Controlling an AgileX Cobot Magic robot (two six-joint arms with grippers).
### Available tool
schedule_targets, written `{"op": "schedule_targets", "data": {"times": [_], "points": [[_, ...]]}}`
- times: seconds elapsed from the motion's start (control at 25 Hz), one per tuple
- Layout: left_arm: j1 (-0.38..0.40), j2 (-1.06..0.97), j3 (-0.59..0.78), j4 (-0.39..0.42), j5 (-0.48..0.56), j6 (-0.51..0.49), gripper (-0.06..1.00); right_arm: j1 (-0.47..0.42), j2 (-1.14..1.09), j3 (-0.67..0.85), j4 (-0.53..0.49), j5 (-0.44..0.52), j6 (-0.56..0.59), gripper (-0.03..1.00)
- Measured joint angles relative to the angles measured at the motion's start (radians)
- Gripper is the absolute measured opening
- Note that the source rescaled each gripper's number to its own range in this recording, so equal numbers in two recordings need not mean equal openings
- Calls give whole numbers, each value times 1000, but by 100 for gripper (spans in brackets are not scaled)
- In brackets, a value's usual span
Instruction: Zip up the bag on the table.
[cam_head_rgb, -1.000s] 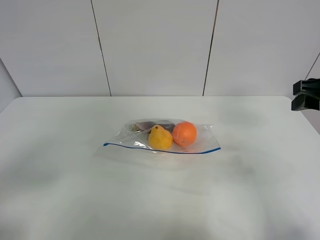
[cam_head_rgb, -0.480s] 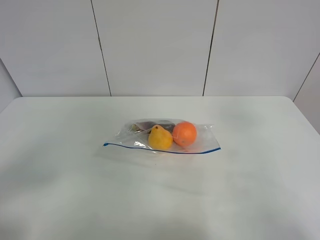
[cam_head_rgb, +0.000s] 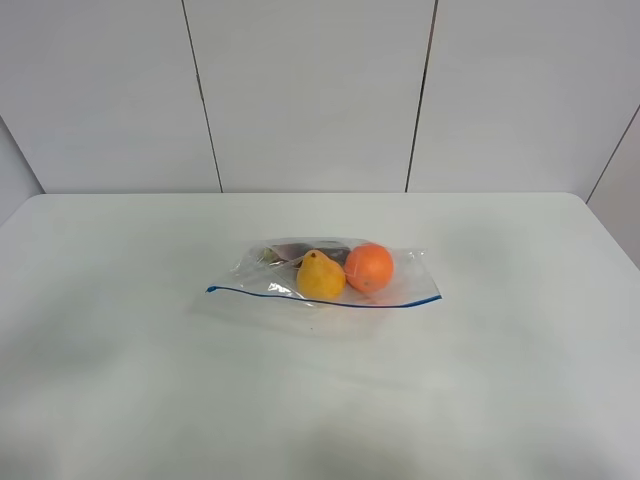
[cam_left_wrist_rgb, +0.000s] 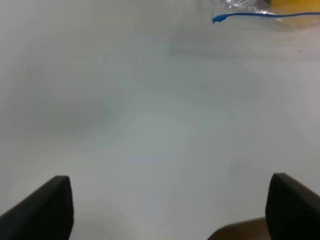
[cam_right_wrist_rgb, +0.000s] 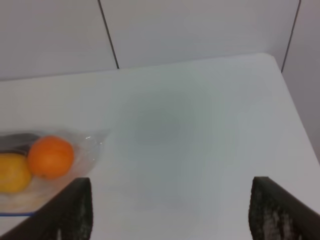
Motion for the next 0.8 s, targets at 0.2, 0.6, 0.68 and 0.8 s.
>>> {"op": "schedule_targets", "data": {"times": [0.2, 0.6, 0.68, 0.8], "points": [[0, 0, 0, 0, 0, 0, 86, 0, -98, 31, 5, 42, 7, 94], [0, 0, 0, 0, 0, 0, 86, 0, -385, 357, 9, 69, 62, 94], [0, 0, 0, 0, 0, 0, 86, 0, -432, 397, 9, 70, 72, 94], [0, 0, 0, 0, 0, 0, 86, 0, -482, 420, 9, 76, 77, 94]]}}
